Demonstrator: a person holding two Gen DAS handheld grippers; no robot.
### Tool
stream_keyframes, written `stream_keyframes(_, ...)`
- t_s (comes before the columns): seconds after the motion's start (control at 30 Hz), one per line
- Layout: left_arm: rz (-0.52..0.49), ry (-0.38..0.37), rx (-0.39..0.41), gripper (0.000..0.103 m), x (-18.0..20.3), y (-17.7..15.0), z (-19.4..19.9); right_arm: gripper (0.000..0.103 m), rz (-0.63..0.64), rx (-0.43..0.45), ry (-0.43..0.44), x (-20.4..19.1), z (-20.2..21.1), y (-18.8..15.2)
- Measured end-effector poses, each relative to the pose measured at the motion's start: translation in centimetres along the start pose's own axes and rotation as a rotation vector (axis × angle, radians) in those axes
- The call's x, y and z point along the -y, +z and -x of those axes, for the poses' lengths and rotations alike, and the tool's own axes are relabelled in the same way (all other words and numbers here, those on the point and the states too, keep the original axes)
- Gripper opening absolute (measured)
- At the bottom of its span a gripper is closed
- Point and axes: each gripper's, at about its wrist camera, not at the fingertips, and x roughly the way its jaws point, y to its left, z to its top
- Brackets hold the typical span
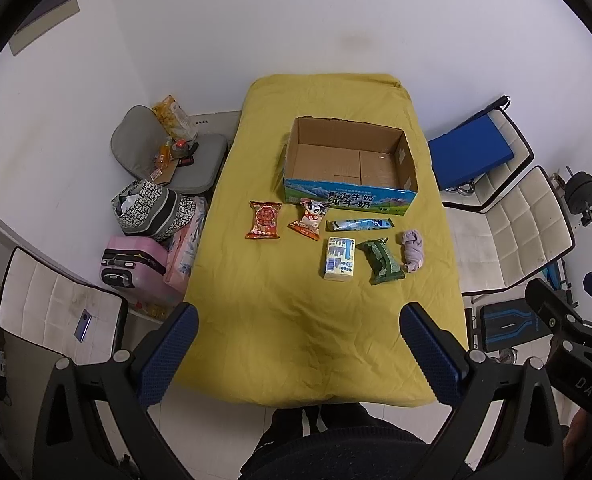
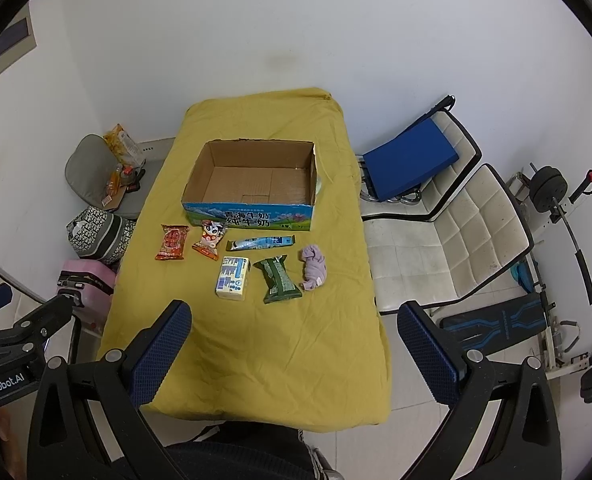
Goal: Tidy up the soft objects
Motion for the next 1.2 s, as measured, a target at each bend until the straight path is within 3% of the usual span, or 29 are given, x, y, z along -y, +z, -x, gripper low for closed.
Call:
stream_keyframes(0.67,-0.005,0.006,-0.003,0.103,0.2,0.8,-1.1,0.103,-0.006,0.003,0.004,0.5,-0.8,0.8)
stream_keyframes(1.2,0.003,0.002,-0.025,0.103,0.3,1.6,-3.0,0.103,-0.013,-0.022,0.006,0.0,-4.7,1.3)
